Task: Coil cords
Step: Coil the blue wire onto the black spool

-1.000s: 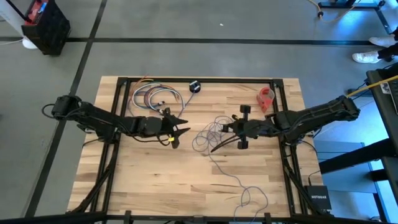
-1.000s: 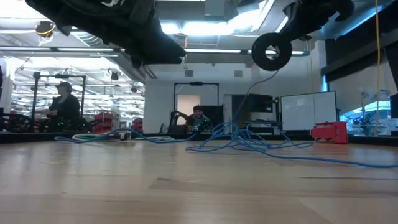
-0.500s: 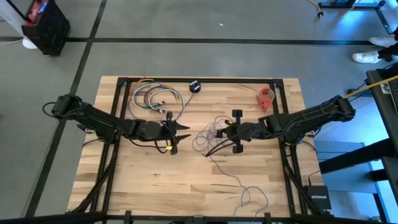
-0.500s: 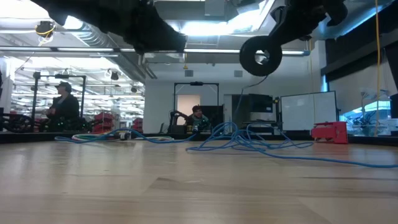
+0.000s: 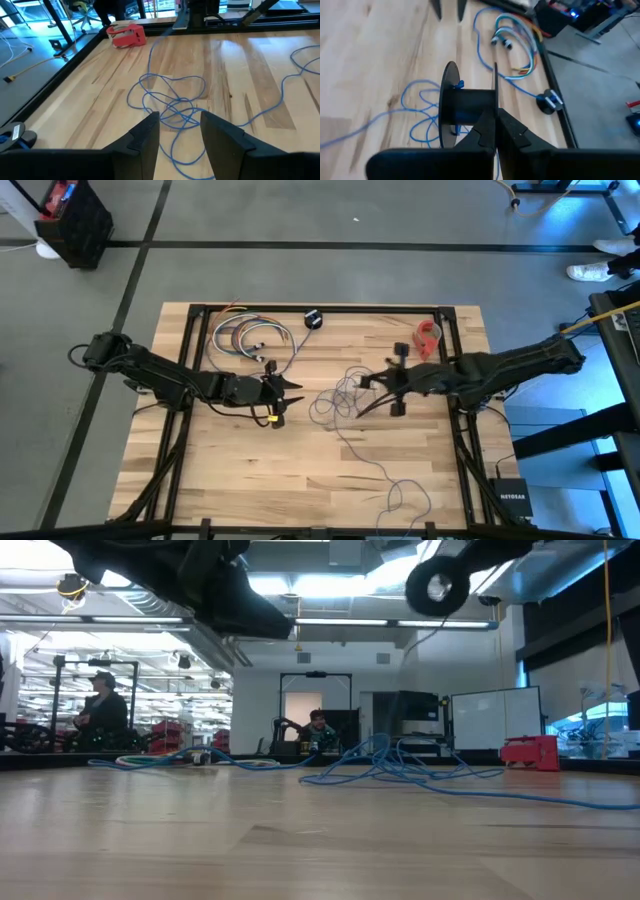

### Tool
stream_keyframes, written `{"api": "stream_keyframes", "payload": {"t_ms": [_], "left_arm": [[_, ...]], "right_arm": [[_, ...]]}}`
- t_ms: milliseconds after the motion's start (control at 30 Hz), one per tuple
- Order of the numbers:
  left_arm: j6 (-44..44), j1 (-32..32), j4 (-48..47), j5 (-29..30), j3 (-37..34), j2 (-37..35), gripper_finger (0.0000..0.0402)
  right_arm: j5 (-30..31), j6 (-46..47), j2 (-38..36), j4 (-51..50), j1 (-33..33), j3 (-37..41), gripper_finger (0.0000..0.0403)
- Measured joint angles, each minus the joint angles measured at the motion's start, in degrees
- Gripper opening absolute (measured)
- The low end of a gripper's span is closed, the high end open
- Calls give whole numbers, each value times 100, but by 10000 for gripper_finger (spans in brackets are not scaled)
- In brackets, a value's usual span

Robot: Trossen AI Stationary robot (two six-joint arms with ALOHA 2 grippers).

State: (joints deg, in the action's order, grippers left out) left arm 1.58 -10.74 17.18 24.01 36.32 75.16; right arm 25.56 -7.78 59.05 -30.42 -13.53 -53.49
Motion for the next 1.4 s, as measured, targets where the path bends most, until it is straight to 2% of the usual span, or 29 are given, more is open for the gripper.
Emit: {"api": "stream_keyframes", "payload": {"t_ms": [167,333,533,633,833,967,1167,1300,1400], "left_arm": [[-30,-41,292,1,0,149,137],[-317,-92,638,0,17,591,137],[-418,-95,60,101,414,722,137],[-394,-159,-303,229,605,674,137],[-364,-135,-363,273,641,766,137],[-380,-14,123,278,640,1079,137],[-682,143,1367,156,800,2006,137],[-1110,143,1395,154,1238,2450,137],[-1262,120,1279,148,1523,2617,137]], "right_arm": [[90,69,-544,-73,-1,134,3],[219,183,-1038,304,5,949,3],[198,341,-1406,2217,5,1954,3],[234,274,-1370,2856,72,2244,3],[294,460,-1205,3534,281,2296,3],[274,454,-960,3871,278,2291,3],[32,454,-457,4617,268,2297,3],[-268,454,-73,5091,268,2295,3],[-271,451,176,5212,265,2295,3]]}}
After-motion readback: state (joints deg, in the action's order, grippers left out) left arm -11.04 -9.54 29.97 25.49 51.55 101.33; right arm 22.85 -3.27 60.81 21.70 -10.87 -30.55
